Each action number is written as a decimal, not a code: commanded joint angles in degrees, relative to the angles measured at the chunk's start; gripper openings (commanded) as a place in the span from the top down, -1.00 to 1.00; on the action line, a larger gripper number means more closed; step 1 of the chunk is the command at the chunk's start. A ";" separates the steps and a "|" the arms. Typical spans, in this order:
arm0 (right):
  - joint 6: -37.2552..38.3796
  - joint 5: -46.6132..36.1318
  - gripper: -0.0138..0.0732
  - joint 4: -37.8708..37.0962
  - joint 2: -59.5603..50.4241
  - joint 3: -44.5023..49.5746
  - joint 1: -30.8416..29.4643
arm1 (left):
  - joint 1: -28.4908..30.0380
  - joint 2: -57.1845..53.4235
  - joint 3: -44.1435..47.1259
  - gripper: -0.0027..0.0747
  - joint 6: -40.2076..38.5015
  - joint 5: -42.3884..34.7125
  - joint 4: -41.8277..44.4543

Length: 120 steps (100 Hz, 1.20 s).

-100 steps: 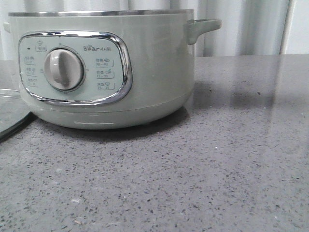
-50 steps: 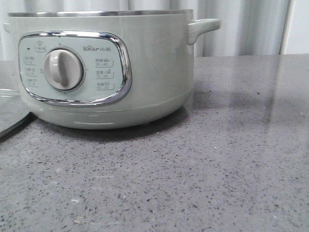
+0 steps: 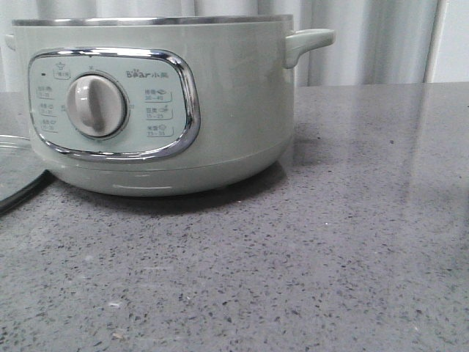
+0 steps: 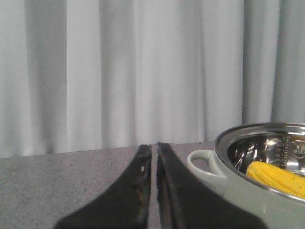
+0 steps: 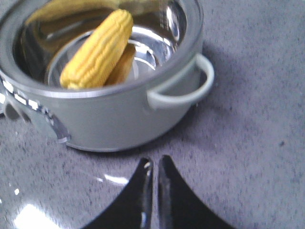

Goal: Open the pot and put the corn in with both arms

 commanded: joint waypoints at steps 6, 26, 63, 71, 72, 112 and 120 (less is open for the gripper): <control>-0.72 -8.66 0.85 -0.88 -6.46 5.98 -0.15 | -0.35 -0.75 0.61 0.98 -0.82 -5.09 -0.80; -0.20 -10.27 0.85 -1.03 -16.80 13.32 -0.15 | -0.35 -7.58 4.32 0.98 -0.82 -4.98 -0.80; -0.09 -11.47 0.85 -8.91 -36.22 22.79 -0.22 | -0.35 -21.29 9.67 0.98 -0.82 -0.73 -2.33; -0.09 -11.34 0.85 -9.77 -40.06 24.32 -0.22 | -0.35 -22.06 10.26 0.98 -0.82 -0.59 -2.73; -0.09 -11.34 0.85 -9.88 -40.41 24.44 -0.22 | -0.35 -22.06 10.26 0.98 -0.82 -0.34 -2.73; -0.09 -11.23 0.85 -13.48 -50.26 27.13 -0.22 | -0.35 -22.06 10.26 0.98 -0.82 1.39 -2.73; -0.09 -11.33 0.85 -13.48 -50.26 27.13 -0.22 | -0.35 -22.06 10.26 0.98 -0.82 1.39 -2.73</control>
